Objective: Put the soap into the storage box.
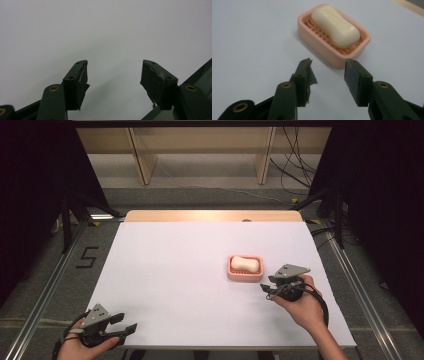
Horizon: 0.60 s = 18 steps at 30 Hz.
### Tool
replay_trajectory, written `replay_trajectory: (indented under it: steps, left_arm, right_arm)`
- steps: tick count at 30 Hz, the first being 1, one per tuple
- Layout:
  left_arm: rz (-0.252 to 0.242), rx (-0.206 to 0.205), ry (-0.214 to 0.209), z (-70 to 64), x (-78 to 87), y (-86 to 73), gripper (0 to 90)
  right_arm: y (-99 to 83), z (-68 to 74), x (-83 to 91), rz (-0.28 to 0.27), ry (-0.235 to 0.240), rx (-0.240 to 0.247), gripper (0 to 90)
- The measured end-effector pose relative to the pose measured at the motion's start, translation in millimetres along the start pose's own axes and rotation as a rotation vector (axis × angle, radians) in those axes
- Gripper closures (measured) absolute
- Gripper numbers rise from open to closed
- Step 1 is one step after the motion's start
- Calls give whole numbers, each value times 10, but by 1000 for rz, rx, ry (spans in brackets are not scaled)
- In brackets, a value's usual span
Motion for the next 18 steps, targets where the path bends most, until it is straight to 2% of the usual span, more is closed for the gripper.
replay_trajectory:
  steps: [3,4,5,6,7,8,10,11,12,14,15,17,18]
  left_arm:
    - [-2,3,2,-1,-2,2,377]
    - [-14,29,-2,-19,-11,10,376]
    - [-20,26,9,-13,-16,12,376]
    - [-8,6,2,-8,3,10,377]
    - [-7,-2,-1,-6,7,8,376]
    - [-27,11,1,-17,-5,22,376]
    - [-26,7,0,-19,-4,25,376]
    - [-30,5,0,-20,-5,28,376]
    - [-26,-7,3,-11,-6,23,377]
    - [-43,24,-7,-43,-18,40,376]
    - [-42,22,-7,-43,-18,40,376]
    - [-41,20,-8,-45,-18,41,376]
    - [-41,9,-7,-40,-15,43,376]
  right_arm:
    - [-103,1,-2,-9,9,-13,597]
    - [-122,7,3,-7,15,-20,603]
    - [-133,4,0,-22,16,-19,605]
    - [-157,21,5,-10,38,-32,607]
    - [-156,20,-3,-41,47,-37,610]
    - [-165,28,0,-40,57,-55,609]
    - [-178,43,6,-51,79,-76,609]
    - [-190,64,14,-50,81,-105,605]
    - [-184,45,19,-55,83,-95,599]
    - [-172,22,27,-79,84,-104,593]
    - [-180,30,32,-76,90,-135,590]
    - [-183,-1,31,-82,85,-122,586]
    - [-194,17,27,-77,94,-142,584]
Point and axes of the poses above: each handheld gripper's, and its own axes: x roughly backward along the jaws, y roughly out of its top, z roughly to its left, the point moved 7 cm from there along -x, roughly forward along the jaws, and after that the axes turned 13 degrees about -x, right-handed, at the moved point
